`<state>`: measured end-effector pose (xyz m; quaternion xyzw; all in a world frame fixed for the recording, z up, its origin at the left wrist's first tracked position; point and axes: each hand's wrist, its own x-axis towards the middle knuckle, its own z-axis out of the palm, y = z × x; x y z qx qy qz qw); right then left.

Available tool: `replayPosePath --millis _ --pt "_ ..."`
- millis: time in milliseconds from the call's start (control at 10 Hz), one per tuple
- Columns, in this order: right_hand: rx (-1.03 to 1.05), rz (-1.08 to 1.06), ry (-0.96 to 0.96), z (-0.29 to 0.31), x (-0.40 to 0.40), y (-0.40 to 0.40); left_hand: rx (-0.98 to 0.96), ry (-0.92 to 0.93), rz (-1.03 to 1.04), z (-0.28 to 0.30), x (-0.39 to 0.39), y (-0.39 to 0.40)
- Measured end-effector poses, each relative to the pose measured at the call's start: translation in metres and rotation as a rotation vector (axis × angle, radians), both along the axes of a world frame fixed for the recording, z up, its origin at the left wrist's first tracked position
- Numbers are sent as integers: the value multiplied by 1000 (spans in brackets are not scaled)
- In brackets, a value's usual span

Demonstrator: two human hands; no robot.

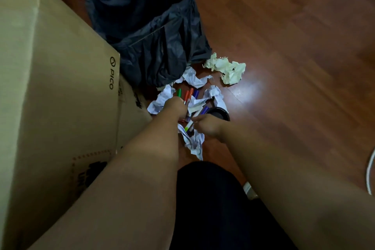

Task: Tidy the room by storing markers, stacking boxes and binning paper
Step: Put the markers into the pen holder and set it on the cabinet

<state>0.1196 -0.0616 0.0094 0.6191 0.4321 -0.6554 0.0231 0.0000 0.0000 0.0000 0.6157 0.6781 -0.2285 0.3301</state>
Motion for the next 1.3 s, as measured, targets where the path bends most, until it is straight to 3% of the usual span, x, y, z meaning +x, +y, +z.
replayPosePath --millis 300,400,700,900,1100,1300 --pt "76 155 -89 -25 21 -10 -86 -97 76 -45 -13 -11" --pt "129 78 -157 -31 26 -1 -85 -134 90 -61 -15 -16" --pt "212 296 -281 -52 34 2 148 -161 173 -99 -28 -21" --pt "246 401 -291 -79 26 -1 112 -63 37 -96 -26 -26" --pt "206 463 -420 -113 15 3 132 -57 -11 -88 -28 -32" --pt "240 307 -555 -118 20 -10 270 -278 317 -78 -13 -37"
